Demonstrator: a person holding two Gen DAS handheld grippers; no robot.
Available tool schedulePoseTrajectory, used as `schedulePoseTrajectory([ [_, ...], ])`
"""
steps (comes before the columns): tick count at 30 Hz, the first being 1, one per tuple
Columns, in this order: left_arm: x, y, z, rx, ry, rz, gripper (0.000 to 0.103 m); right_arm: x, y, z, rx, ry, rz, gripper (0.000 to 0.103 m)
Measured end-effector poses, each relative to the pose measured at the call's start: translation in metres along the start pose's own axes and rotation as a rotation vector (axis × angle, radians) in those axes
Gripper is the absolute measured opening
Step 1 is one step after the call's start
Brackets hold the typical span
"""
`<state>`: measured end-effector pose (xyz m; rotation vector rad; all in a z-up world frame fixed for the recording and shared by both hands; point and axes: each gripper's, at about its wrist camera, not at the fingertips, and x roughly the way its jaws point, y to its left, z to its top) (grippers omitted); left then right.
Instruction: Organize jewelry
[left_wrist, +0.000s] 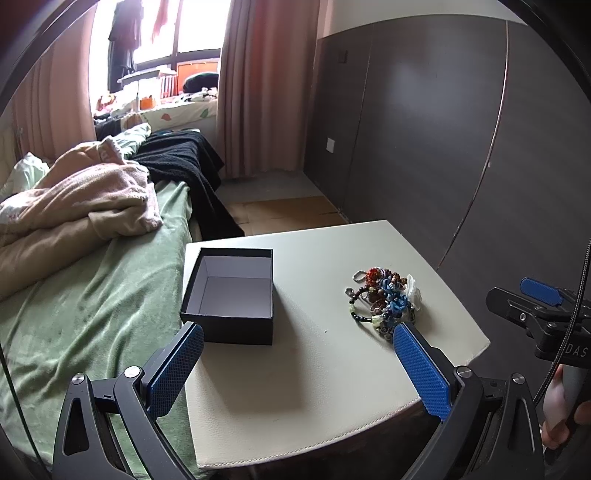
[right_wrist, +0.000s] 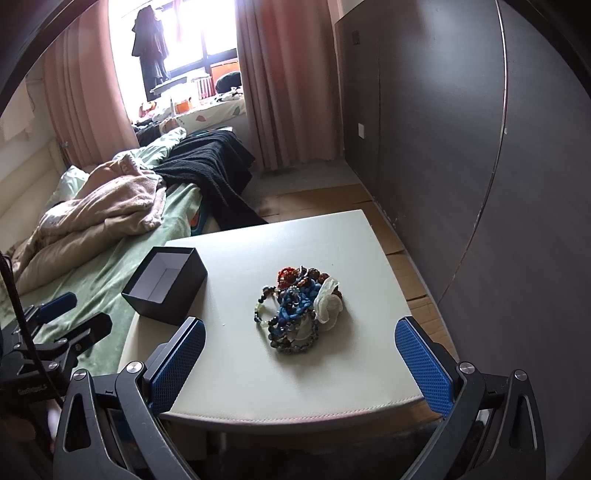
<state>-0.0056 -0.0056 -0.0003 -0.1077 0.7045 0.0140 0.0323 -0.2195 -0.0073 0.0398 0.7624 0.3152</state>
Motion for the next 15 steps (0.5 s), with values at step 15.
schedulePoseTrajectory([
  [15, -0.0011, 0.0026, 0.0004, -0.020, -0.015, -0.012, 0.102, -0.0006, 0.0011, -0.0010, 0.013, -0.005, 0.021, 0.103],
])
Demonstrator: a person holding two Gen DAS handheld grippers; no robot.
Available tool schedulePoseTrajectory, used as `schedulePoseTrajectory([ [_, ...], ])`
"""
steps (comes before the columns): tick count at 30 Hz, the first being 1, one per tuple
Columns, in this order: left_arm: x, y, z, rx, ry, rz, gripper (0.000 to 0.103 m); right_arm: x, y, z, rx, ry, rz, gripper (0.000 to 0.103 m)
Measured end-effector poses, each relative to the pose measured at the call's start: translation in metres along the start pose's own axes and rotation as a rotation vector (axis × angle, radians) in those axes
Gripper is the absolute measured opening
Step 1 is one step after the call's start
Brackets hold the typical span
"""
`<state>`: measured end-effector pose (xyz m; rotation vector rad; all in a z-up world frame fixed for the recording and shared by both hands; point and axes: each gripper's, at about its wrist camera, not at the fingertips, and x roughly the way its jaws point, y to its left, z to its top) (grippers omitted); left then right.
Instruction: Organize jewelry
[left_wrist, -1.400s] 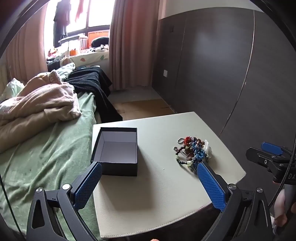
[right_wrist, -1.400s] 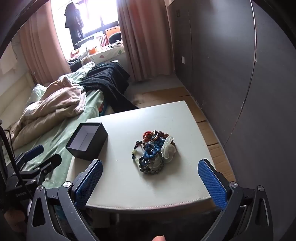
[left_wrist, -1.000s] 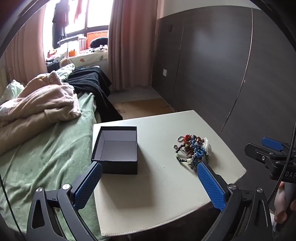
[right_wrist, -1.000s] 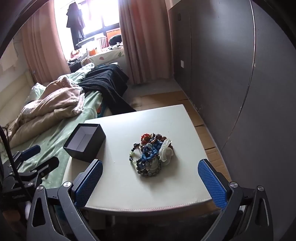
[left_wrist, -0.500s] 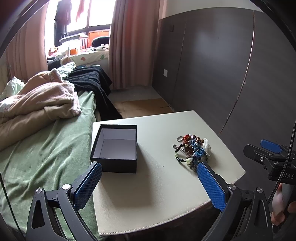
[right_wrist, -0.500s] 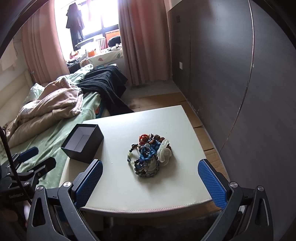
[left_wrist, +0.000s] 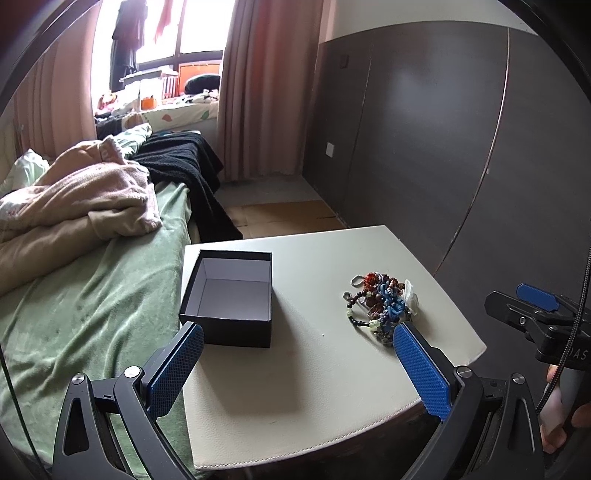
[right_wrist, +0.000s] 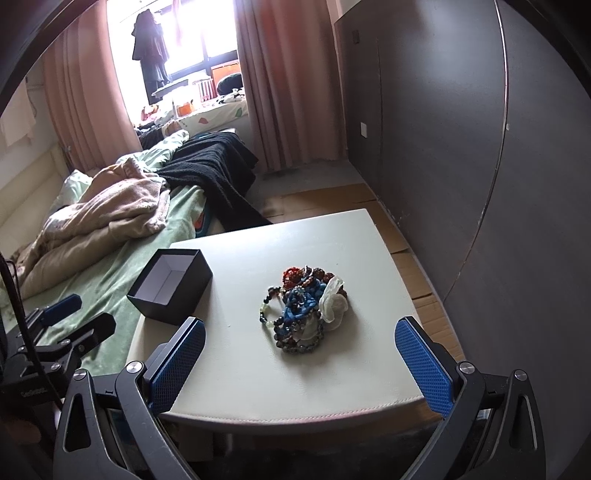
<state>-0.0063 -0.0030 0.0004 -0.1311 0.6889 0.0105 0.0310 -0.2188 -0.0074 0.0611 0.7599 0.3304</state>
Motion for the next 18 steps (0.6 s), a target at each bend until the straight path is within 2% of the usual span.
schedulePoseTrajectory([
  [18, 0.0020, 0.0001, -0.0028, 0.011, 0.007, 0.007, 0.102, -0.0048, -0.0074, 0.0013, -0.001, -0.013, -0.012, 0.103],
])
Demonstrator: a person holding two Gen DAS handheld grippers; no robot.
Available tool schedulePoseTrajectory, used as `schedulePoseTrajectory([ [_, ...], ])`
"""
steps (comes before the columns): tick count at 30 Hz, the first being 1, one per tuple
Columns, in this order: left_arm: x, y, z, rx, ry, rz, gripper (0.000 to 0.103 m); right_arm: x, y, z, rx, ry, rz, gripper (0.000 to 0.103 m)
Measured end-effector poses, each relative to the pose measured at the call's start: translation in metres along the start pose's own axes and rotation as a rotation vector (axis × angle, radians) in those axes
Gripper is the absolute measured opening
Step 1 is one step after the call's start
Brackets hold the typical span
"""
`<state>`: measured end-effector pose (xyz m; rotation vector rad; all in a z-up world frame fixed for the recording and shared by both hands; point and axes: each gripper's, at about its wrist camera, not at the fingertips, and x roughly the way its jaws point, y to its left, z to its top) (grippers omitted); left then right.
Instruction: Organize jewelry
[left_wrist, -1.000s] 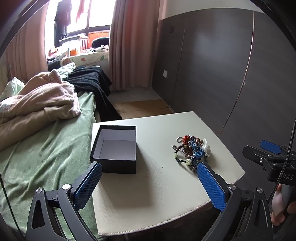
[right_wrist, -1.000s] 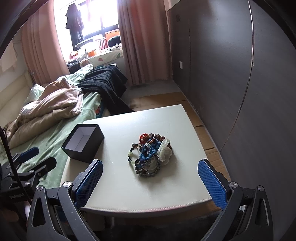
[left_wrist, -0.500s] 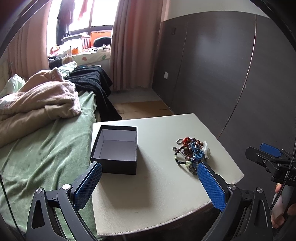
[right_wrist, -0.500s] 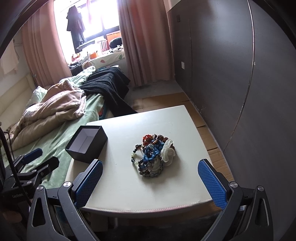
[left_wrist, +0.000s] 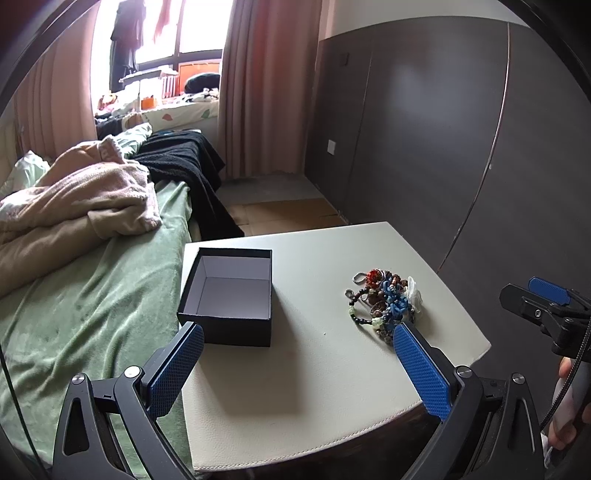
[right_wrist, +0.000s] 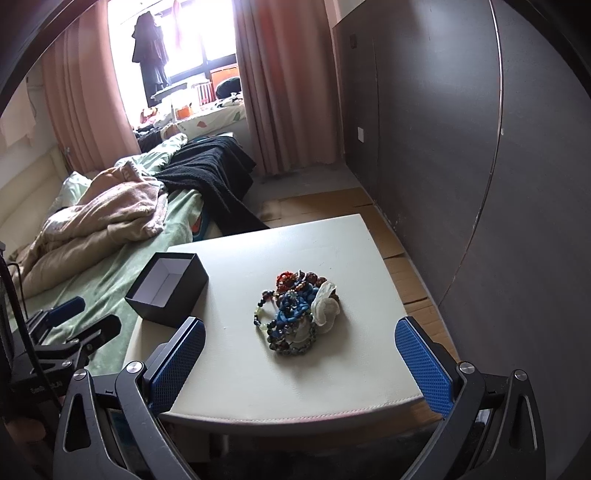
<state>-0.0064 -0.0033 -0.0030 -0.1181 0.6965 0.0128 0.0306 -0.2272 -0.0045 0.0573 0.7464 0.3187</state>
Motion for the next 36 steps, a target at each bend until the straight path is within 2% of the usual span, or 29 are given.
schedulePoseTrajectory([
  [23, 0.001, 0.000, -0.001, 0.002, 0.000, 0.005, 0.102, 0.001, -0.001, 0.000, -0.005, 0.008, -0.011, 0.103],
  [36, 0.012, -0.007, 0.010, 0.013, -0.002, 0.003, 0.102, 0.003, -0.004, 0.005, 0.004, -0.007, -0.017, 0.103],
])
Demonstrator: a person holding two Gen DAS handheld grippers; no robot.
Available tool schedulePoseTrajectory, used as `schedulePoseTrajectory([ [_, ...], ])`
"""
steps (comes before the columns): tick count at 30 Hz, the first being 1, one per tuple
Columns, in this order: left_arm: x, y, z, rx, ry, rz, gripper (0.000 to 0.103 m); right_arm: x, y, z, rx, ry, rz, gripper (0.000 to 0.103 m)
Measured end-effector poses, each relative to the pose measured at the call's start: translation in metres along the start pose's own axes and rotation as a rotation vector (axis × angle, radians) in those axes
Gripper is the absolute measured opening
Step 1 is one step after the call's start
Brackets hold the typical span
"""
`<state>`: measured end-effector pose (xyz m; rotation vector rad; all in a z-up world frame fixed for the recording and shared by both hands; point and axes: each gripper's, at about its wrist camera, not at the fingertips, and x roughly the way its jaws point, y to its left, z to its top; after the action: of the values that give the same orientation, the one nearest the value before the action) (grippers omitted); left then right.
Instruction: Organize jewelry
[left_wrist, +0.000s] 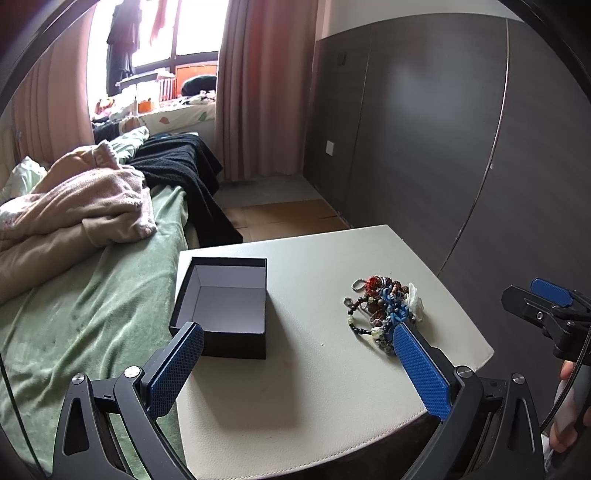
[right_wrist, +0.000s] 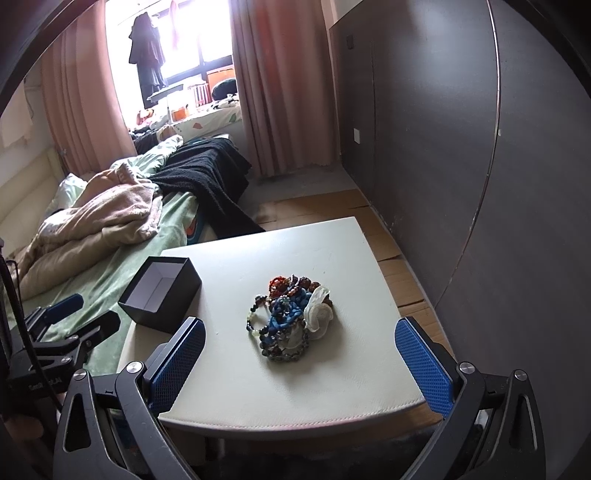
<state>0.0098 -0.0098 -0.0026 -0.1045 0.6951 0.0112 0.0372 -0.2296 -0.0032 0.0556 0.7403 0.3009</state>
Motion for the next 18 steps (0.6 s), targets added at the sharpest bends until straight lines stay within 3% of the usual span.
schedulePoseTrajectory([
  [14, 0.037, -0.022, 0.006, -0.039, 0.046, -0.080, 0.102, 0.010, -0.042, 0.015, 0.150, 0.007, -0.014, 0.103],
  [18, 0.051, -0.033, 0.006, -0.030, 0.072, -0.104, 0.090, 0.021, -0.062, 0.016, 0.251, 0.047, 0.009, 0.103],
])
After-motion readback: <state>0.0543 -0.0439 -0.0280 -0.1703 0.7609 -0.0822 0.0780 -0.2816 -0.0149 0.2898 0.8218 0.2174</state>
